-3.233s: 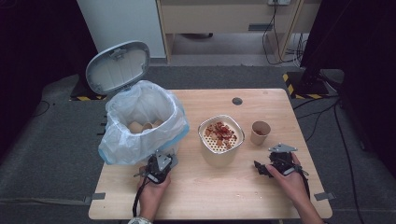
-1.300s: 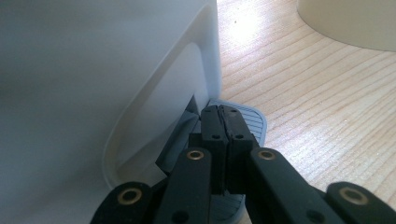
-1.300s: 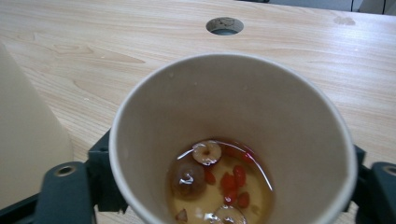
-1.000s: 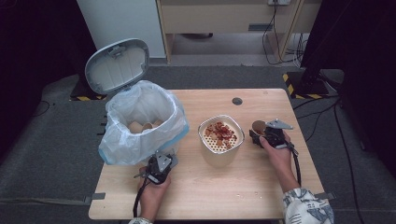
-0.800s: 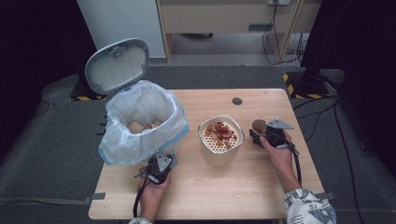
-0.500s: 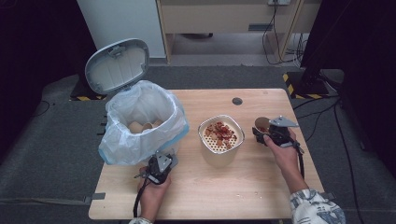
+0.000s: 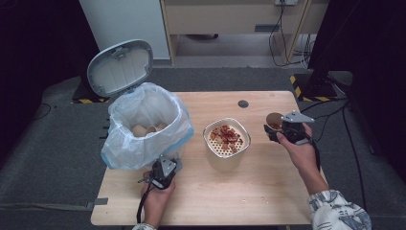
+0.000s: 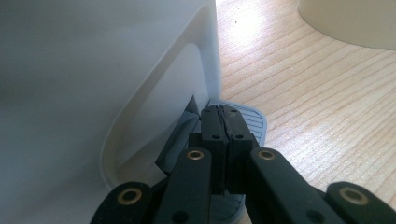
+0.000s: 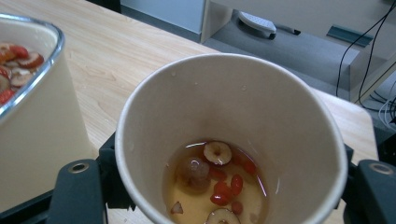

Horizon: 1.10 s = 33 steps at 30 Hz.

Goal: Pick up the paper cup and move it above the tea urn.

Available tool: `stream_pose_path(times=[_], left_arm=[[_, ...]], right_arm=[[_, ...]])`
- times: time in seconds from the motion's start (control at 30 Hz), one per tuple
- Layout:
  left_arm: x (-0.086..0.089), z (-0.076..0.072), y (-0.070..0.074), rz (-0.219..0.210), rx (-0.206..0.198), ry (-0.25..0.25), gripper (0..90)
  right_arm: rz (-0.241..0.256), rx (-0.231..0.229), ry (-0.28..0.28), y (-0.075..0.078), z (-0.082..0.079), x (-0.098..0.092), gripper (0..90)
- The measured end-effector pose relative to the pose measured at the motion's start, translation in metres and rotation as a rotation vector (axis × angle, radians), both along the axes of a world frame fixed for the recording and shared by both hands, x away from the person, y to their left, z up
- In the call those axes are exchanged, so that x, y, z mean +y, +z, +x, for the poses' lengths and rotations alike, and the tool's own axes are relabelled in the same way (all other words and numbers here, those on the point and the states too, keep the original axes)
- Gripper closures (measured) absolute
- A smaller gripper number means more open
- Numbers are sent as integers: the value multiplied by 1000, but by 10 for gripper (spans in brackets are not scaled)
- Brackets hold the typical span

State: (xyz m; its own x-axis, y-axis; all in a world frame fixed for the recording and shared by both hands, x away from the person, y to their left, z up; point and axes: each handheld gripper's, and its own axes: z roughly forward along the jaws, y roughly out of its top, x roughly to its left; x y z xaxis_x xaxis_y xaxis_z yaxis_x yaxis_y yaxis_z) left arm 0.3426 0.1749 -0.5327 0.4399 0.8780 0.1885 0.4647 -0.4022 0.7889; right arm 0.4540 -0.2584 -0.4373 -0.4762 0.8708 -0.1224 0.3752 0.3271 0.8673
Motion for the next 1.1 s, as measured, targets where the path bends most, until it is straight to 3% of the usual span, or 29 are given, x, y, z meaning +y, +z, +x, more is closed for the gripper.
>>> stream_pose_path(times=[0.47,1.1], left_arm=[[0,0,0,-3,0,1,882],[0,0,0,-2,-1,0,882]], right_arm=[[-34,-44,44,36,4,12,288],[-95,-76,120,52,12,43,292]])
